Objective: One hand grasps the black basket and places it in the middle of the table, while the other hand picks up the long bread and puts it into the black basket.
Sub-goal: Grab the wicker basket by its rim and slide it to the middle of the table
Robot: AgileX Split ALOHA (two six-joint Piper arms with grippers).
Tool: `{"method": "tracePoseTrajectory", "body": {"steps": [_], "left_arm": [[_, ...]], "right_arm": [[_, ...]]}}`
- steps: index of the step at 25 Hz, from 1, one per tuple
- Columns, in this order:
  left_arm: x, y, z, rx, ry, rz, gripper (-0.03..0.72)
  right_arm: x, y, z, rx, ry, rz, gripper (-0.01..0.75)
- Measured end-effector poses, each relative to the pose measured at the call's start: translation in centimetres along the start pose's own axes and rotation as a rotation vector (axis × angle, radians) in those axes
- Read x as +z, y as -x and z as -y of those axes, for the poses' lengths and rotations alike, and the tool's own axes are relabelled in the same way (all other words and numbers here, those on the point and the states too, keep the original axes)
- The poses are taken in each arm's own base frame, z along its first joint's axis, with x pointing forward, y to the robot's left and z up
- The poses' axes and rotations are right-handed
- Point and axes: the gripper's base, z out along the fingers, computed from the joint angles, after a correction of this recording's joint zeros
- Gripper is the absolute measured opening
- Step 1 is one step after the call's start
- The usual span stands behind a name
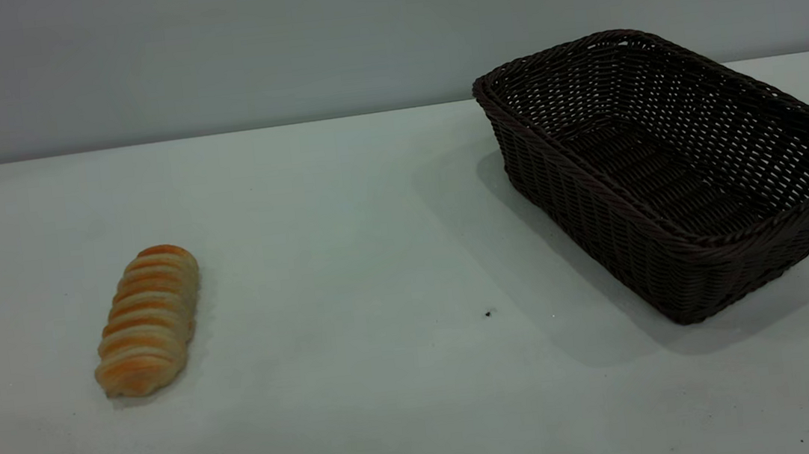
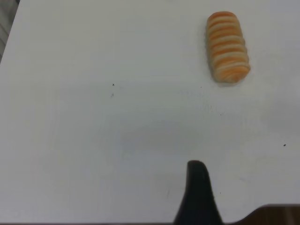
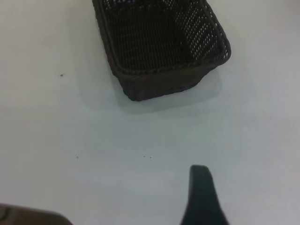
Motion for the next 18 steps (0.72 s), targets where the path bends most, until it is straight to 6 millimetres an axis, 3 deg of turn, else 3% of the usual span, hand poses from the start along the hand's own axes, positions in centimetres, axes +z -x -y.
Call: {"method": "tracePoseTrajectory", "body": {"steps": [4, 7, 13, 18], "left_arm": [[0.0, 0.0, 0.0, 0.0, 0.0, 0.002, 0.592], [-0.5, 1.3, 0.0, 0.0, 0.0, 0.012, 0.592], [0.3, 8.5, 0.0, 0.029, -0.001, -0.019, 0.592], [4.0, 14.3, 0.0, 0.067, -0.005, -0.067, 0.592]], "right_arm": [[0.1, 0.1, 0.0, 0.008, 0.008, -0.005, 0.533], [0.7, 1.2, -0.2, 0.062, 0.052, -0.047, 0.533], [5.2, 6.3, 0.6, 0.186, 0.111, -0.186, 0.537], [11.0, 9.7, 1.6, 0.285, 0.129, -0.32, 0.538]]}}
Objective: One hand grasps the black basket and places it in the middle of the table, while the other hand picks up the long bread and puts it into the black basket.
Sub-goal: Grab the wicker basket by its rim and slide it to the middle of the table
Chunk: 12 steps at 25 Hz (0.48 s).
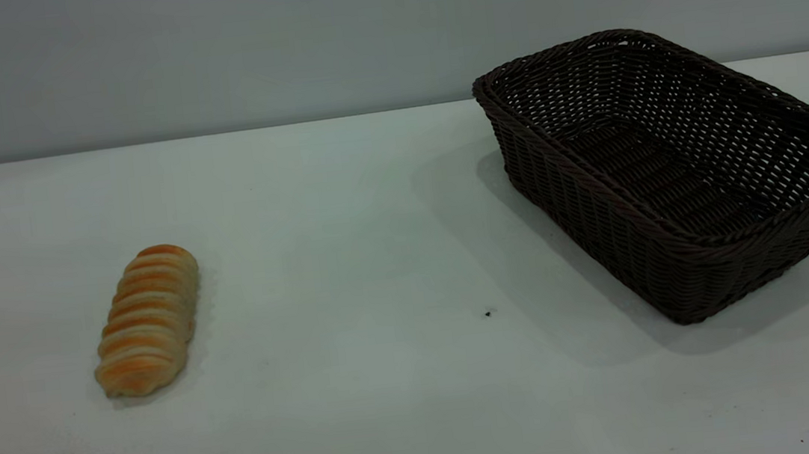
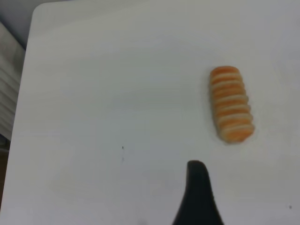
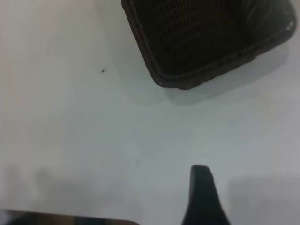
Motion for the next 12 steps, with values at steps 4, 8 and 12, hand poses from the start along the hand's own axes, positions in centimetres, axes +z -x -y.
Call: {"method": "tracePoseTrajectory", "body": {"steps": [4, 8, 12], "left_arm": [[3.5, 2.0, -0.1, 0.028, -0.006, -0.059, 0.592], [6.2, 2.9, 0.0, 0.033, -0.025, -0.088, 0.592], [7.4, 3.4, 0.3, 0.009, -0.056, -0.08, 0.592]], "right_arm": [[4.9, 2.5, 0.7, 0.139, 0.032, -0.093, 0.538], [10.9, 3.4, 1.9, 0.326, 0.037, -0.19, 0.538], [16.0, 3.5, 3.0, 0.499, 0.02, -0.276, 0.538]]}}
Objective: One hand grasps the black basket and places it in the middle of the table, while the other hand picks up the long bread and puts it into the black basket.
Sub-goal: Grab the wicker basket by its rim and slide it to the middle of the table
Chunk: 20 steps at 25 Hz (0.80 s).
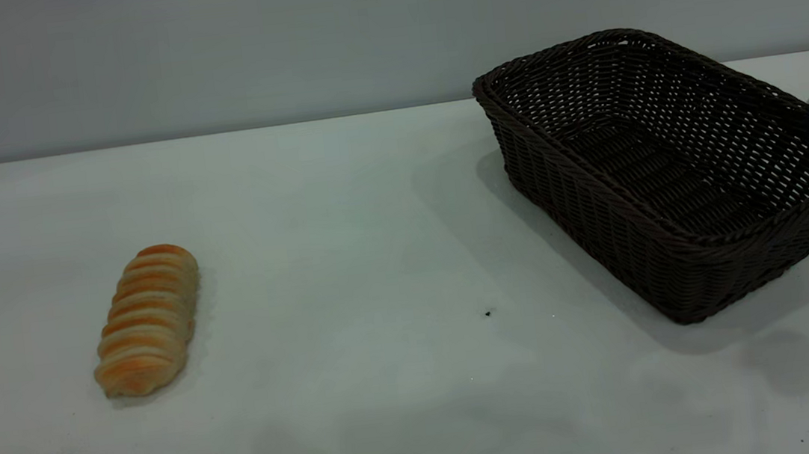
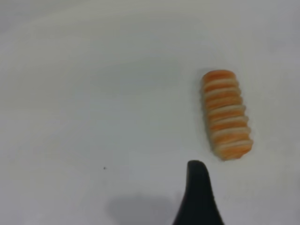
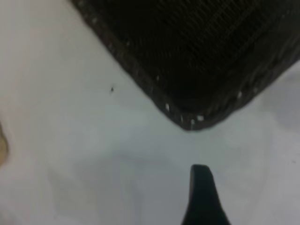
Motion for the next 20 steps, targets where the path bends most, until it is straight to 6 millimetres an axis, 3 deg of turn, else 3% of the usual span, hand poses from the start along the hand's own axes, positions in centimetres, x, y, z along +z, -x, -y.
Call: {"method": "tracePoseTrajectory", "body": {"steps": [6, 14, 16, 20], "left_arm": [[0.0, 0.2, 0.0, 0.0, -0.006, 0.026, 0.592], [0.0, 0.3, 0.1, -0.009, -0.017, 0.03, 0.592], [0.0, 0.3, 0.1, -0.009, -0.017, 0.03, 0.592], [0.0, 0.3, 0.1, -0.01, -0.018, 0.03, 0.592]], "right_arm": [[5.5, 1.6, 1.5, 0.201, -0.045, -0.053, 0.538], [10.2, 2.6, 3.7, 0.401, -0.101, -0.021, 0.522], [11.0, 2.5, 4.2, 0.447, -0.116, -0.017, 0.47], [11.5, 2.6, 4.3, 0.532, -0.106, -0.001, 0.22]]}}
